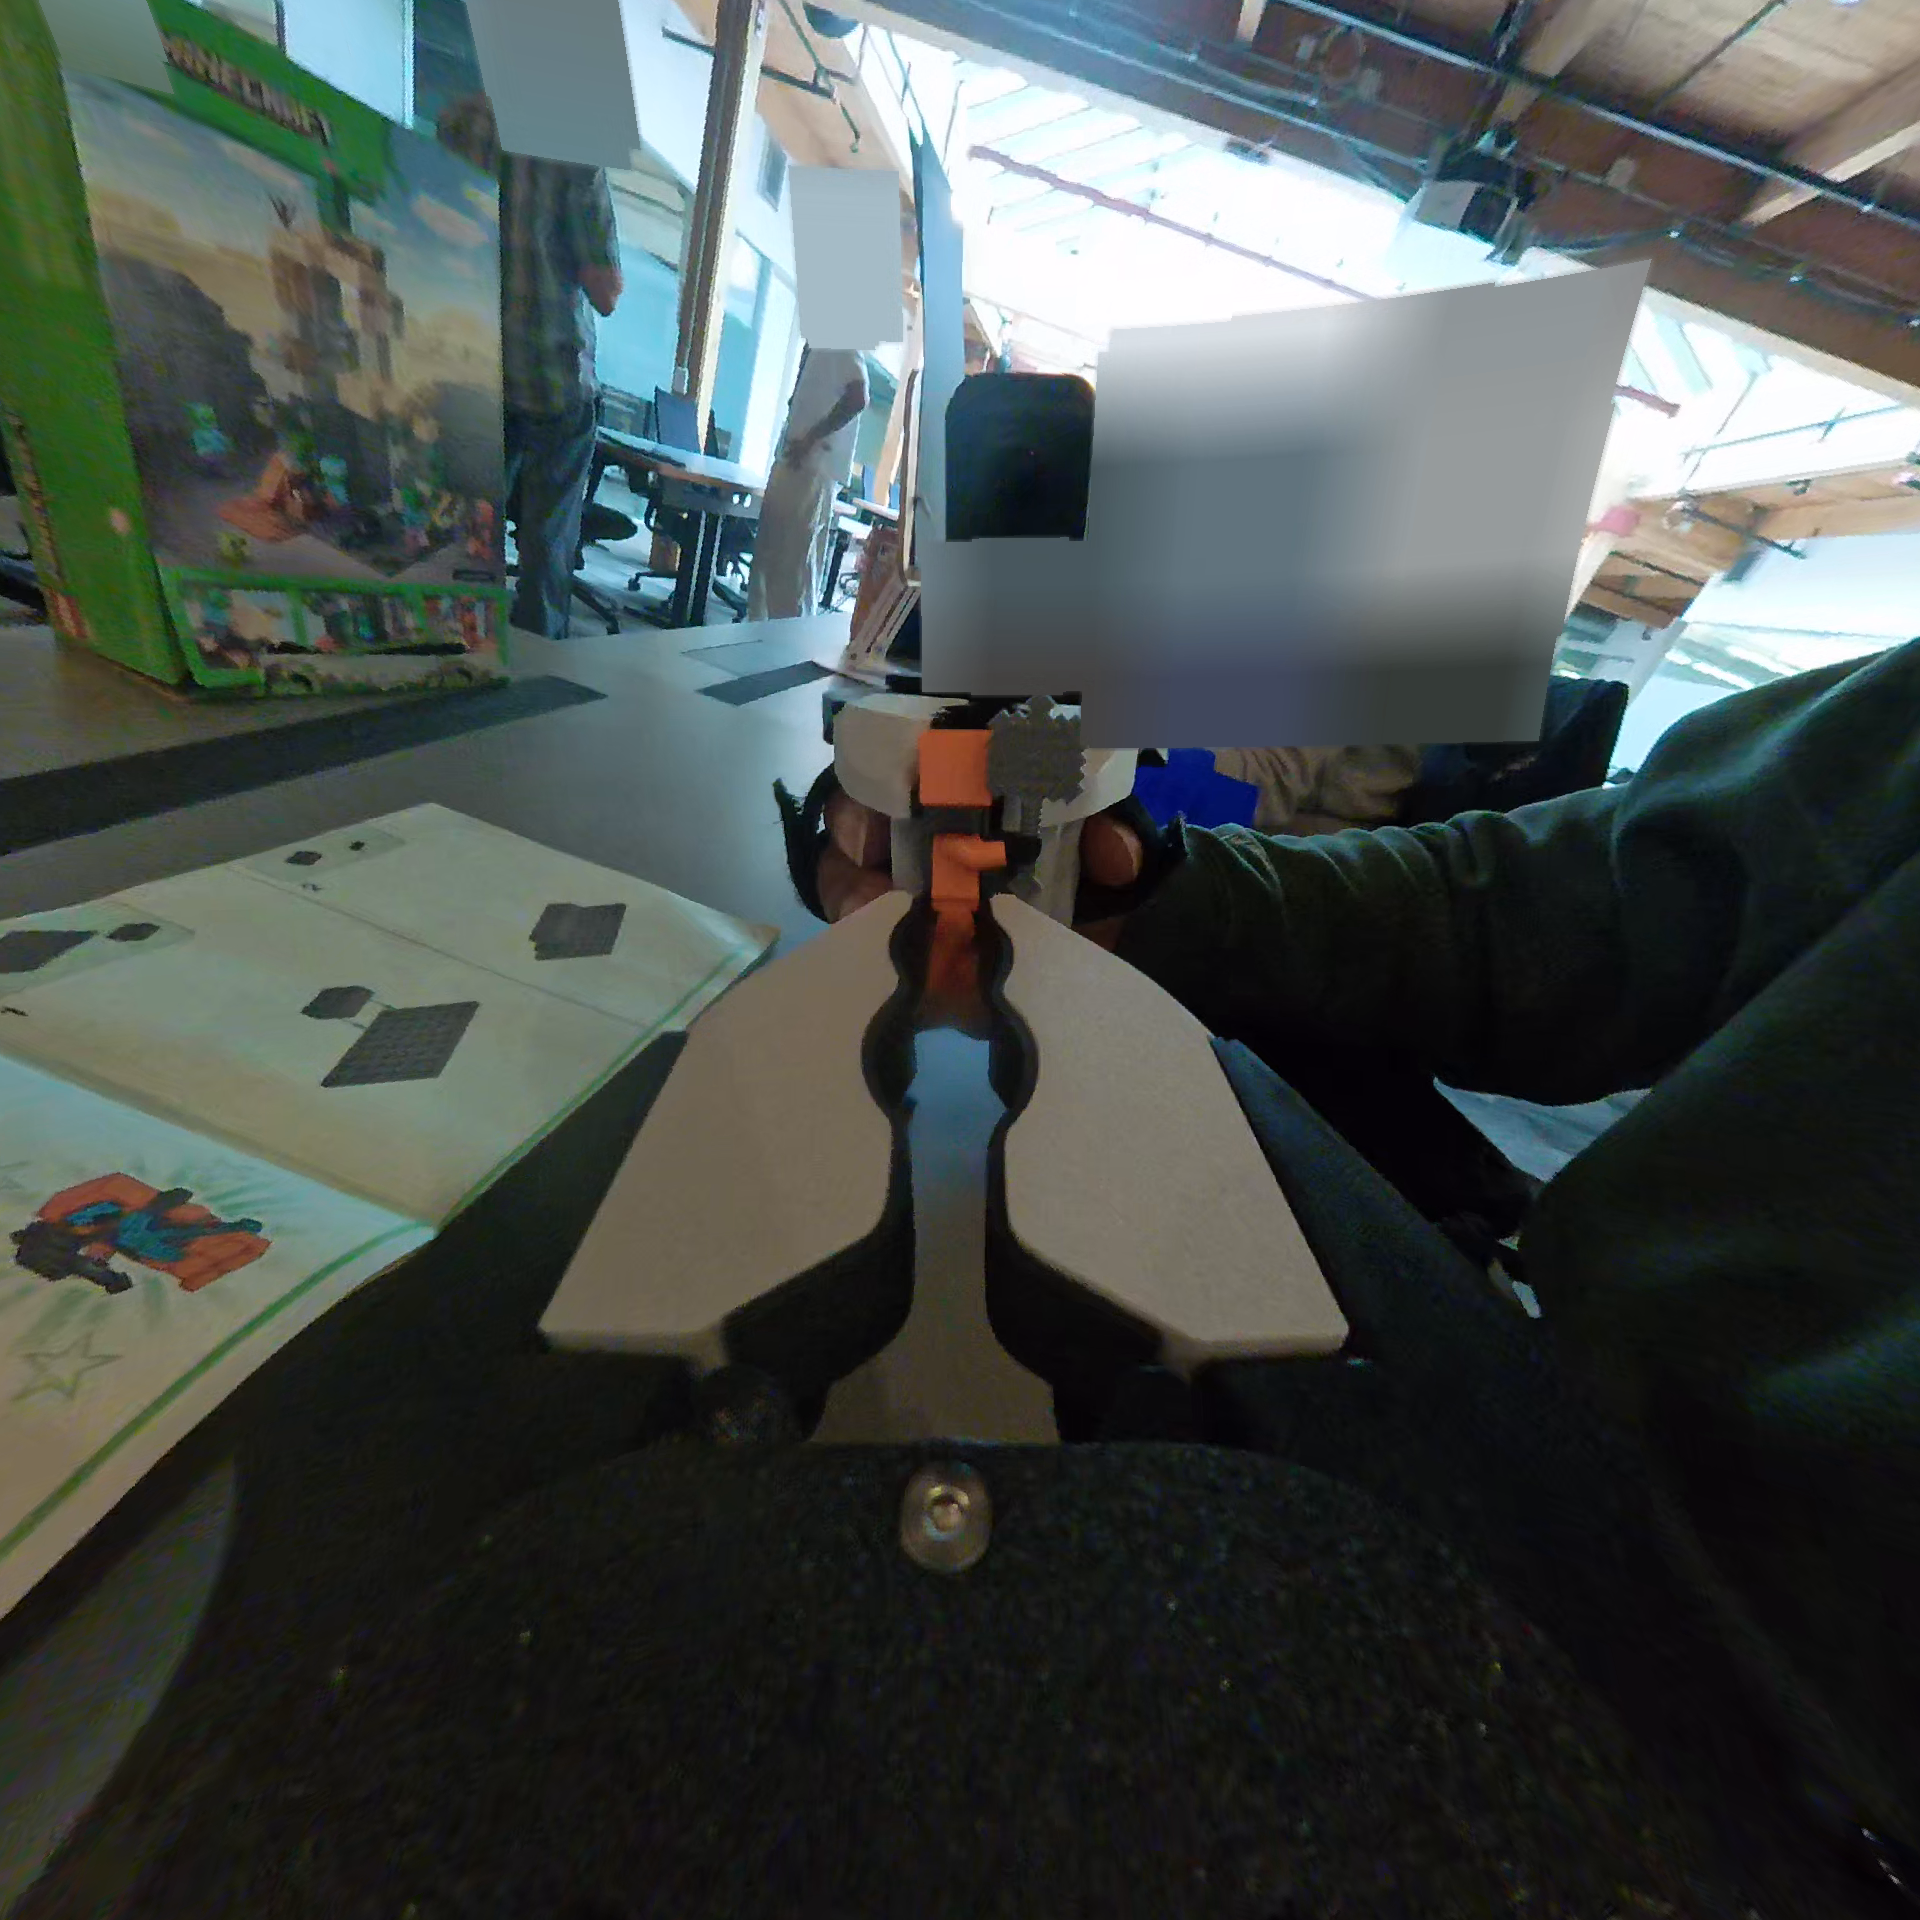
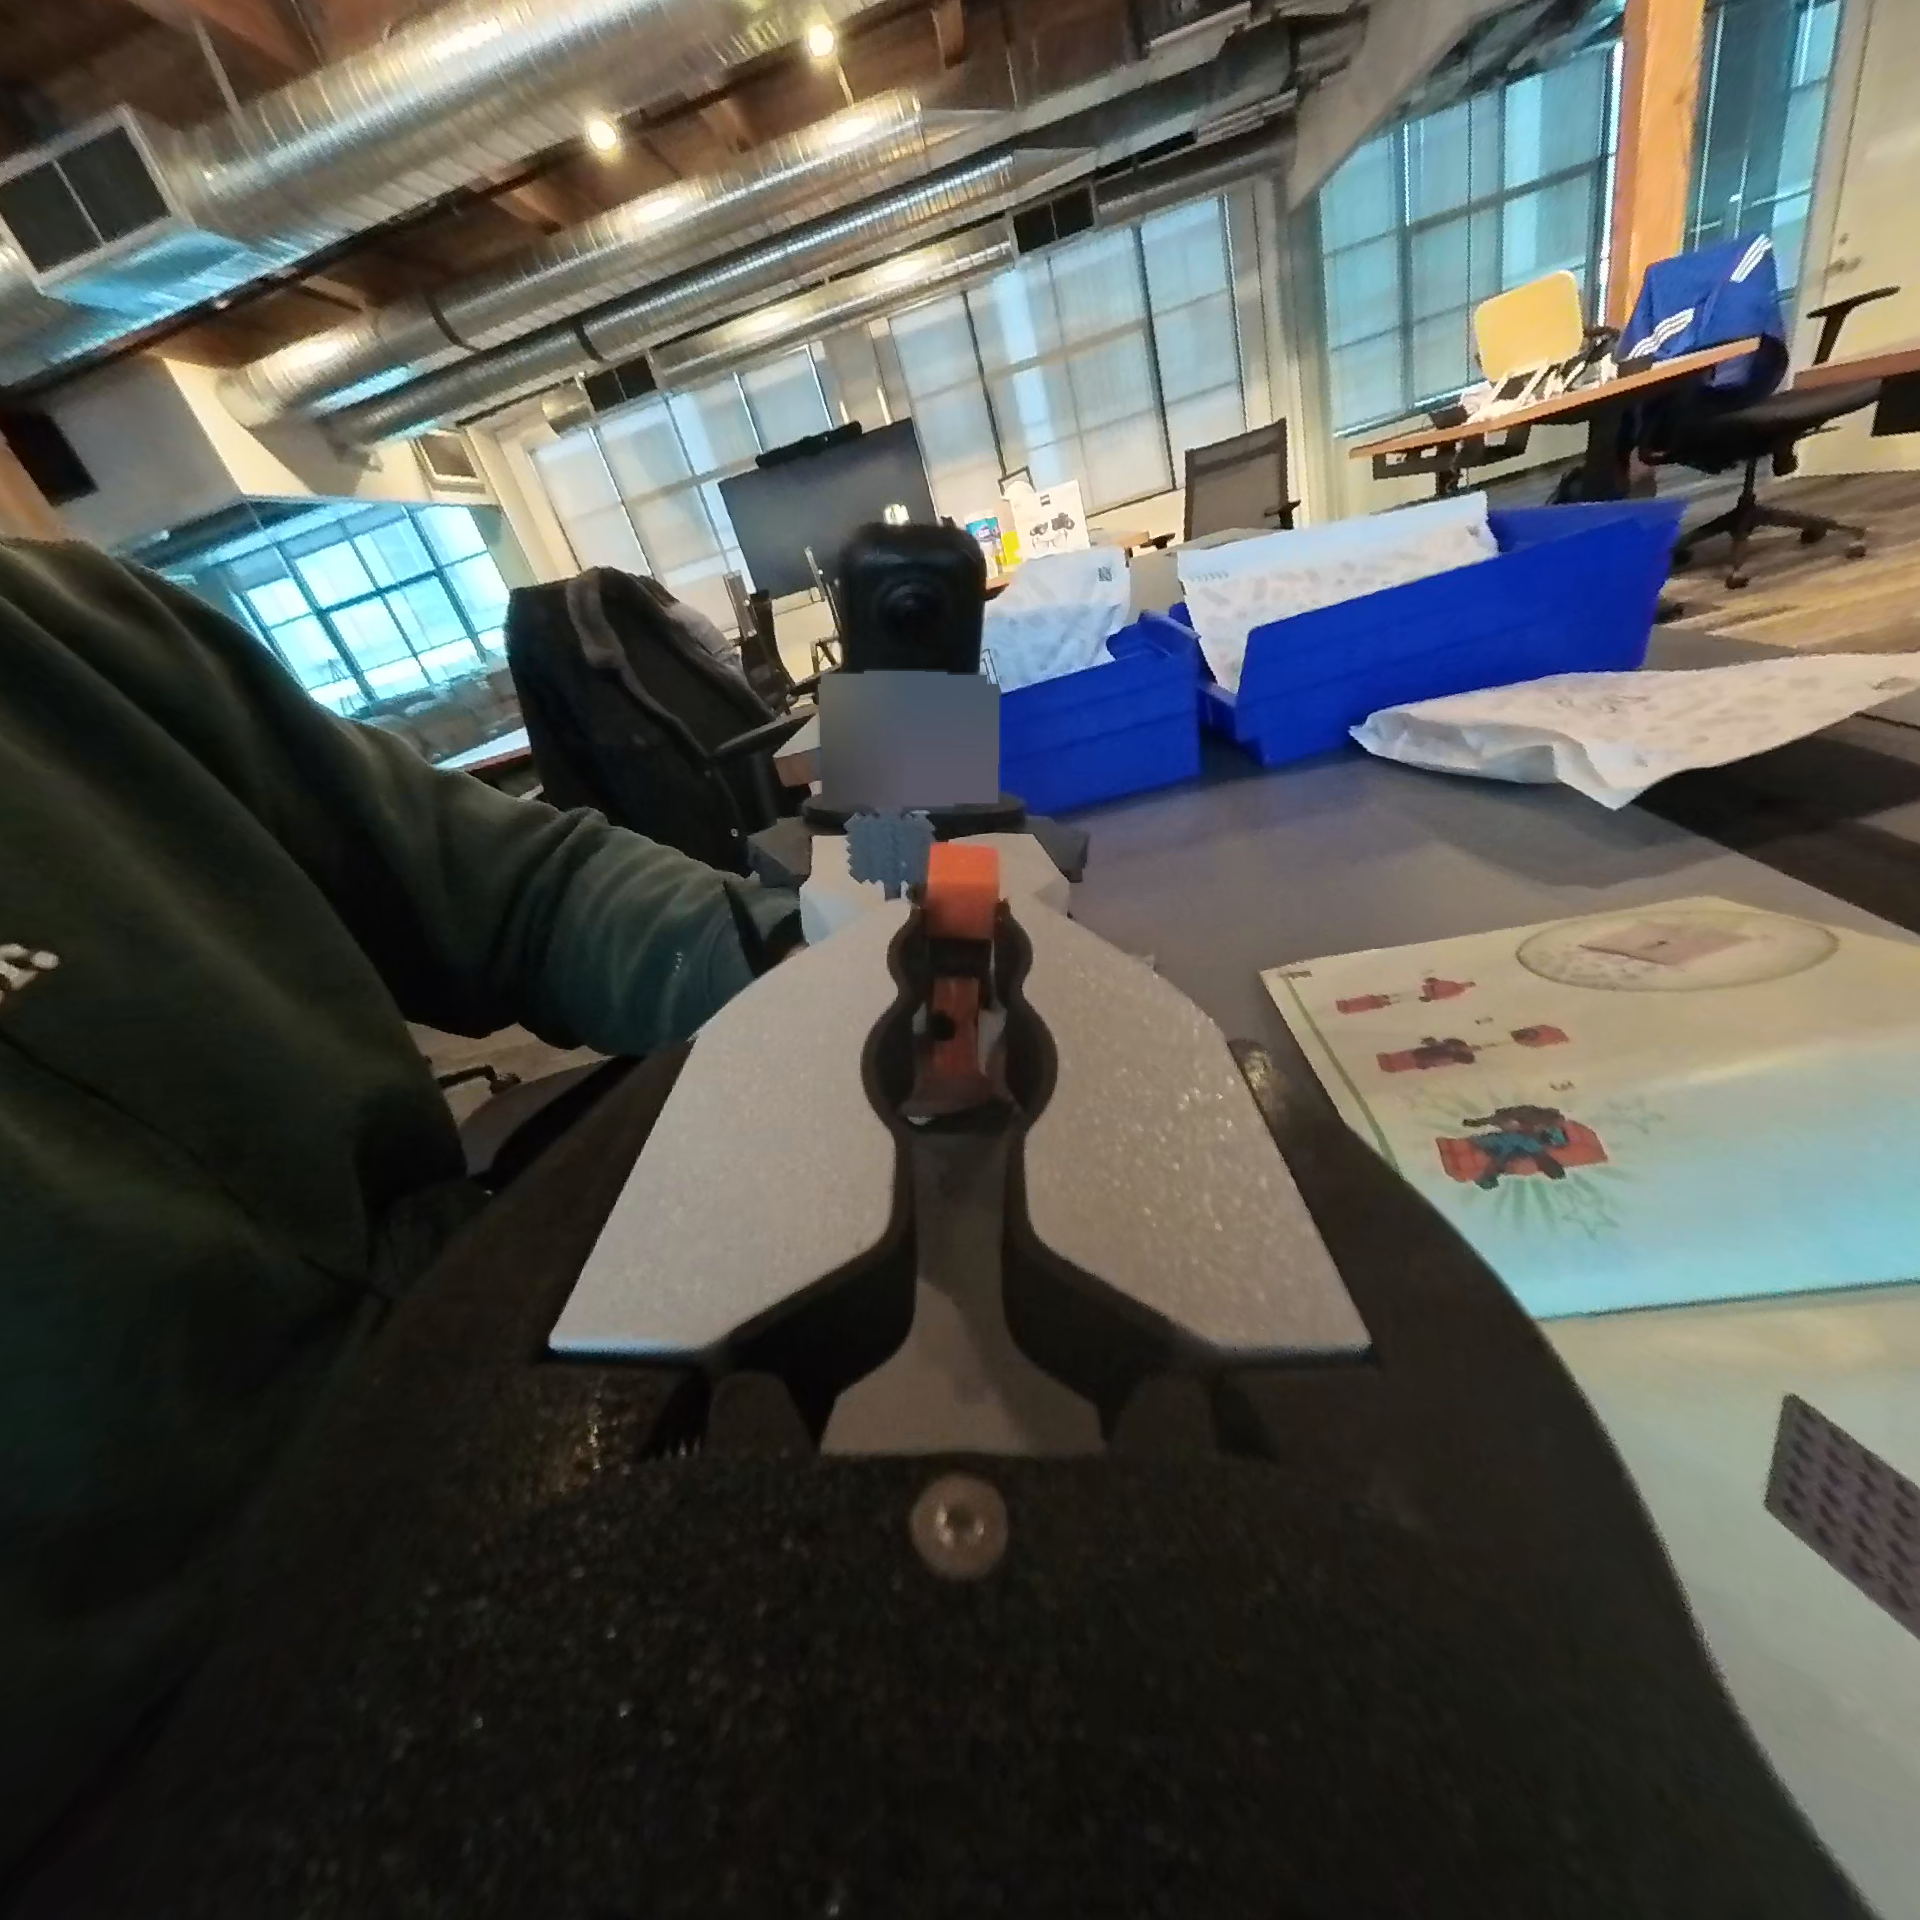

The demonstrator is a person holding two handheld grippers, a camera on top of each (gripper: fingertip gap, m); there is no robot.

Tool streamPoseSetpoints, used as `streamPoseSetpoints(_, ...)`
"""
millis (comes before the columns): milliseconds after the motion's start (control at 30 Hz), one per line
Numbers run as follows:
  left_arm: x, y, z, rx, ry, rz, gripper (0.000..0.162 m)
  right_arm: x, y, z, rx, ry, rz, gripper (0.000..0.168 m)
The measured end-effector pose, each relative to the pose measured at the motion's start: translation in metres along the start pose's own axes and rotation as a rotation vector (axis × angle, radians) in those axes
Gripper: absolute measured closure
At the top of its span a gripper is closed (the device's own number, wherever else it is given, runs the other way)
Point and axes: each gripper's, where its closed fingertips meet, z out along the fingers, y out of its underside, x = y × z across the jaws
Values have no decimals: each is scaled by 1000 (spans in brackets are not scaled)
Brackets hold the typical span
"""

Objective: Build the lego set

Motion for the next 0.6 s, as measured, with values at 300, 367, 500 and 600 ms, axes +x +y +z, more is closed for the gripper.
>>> streamPoseSetpoints(300, -5, -7, -8, 32, 29, 22, 155, 3, -8, -7, -53, 32, -31, 143)
streamPoseSetpoints(367, -8, -5, -10, 29, 37, 22, 155, 6, -6, -11, -113, 63, -67, 143)
streamPoseSetpoints(500, -15, 7, -7, -31, 41, 45, 155, 11, 8, -14, -304, 92, -118, 143)
streamPoseSetpoints(600, -15, 17, -2, -86, 47, 75, 155, 15, 12, -13, -382, 89, -125, 143)
